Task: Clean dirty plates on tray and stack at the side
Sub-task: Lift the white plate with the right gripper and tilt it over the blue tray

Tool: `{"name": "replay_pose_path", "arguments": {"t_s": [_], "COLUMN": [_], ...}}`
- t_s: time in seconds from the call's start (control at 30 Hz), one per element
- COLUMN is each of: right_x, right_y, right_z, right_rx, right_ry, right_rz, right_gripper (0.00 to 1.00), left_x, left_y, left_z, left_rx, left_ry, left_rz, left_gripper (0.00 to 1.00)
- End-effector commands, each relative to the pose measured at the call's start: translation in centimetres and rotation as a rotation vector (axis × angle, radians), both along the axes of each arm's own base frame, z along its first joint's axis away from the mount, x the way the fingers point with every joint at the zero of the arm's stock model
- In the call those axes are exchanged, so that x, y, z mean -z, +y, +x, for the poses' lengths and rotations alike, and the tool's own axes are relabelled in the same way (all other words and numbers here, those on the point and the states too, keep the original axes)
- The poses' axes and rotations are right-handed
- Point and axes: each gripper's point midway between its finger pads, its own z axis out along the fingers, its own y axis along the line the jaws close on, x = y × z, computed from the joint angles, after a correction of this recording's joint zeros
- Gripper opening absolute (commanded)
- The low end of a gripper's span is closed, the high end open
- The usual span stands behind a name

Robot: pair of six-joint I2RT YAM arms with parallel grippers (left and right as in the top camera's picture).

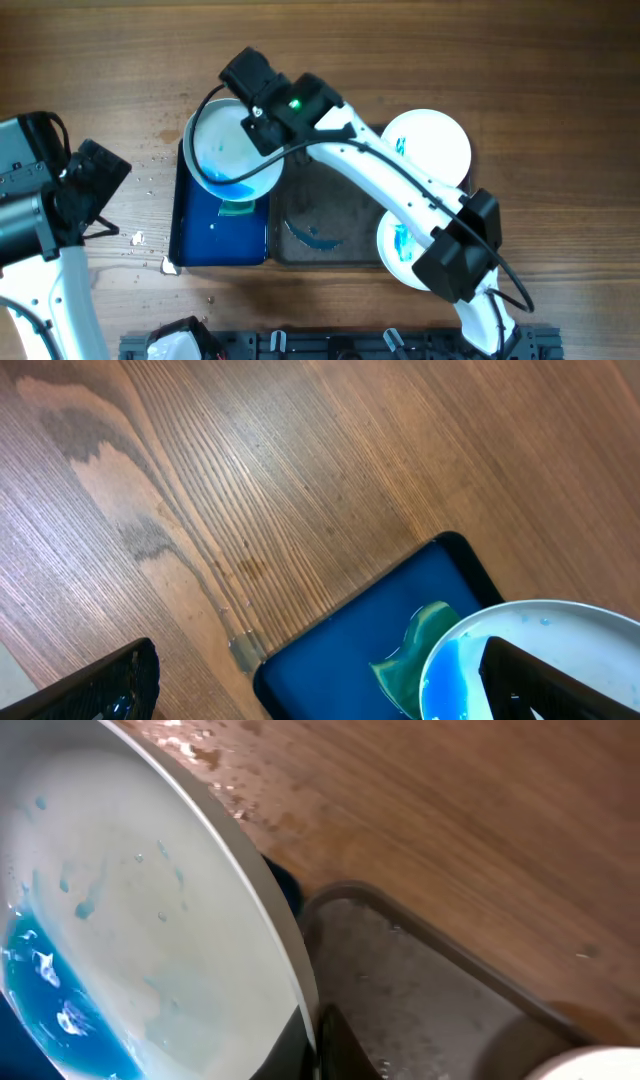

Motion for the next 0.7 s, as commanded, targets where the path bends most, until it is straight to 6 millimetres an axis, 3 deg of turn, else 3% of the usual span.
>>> {"name": "replay_pose_path", "arguments": {"t_s": [0.0,0.27,0.67], "right_x": [-1.2,-1.8,-5.5], "right_y": [-0.4,0.3,2.6], "right_z": [1.0,0.5,-1.1], "right_rx": [0.028,0.009,-0.050], "right_ry": [-0.135,-0.196,-0.488], "right_rz": [-0.098,-0.134,-0.318], "right_gripper": [0.05,0.05,0.05], "left_x": [0.0,0.0,0.0], "left_y": [0.1,0.1,0.1], "left_z": [0.3,0.3,0.2], "left_rx": [-0.009,-0.010,-0.009], "left_ry": [-0.003,-0.002,0.002], "left_rz": [-0.015,-0.015,-0.017], "left_gripper": [1.00,1.00,1.00]}}
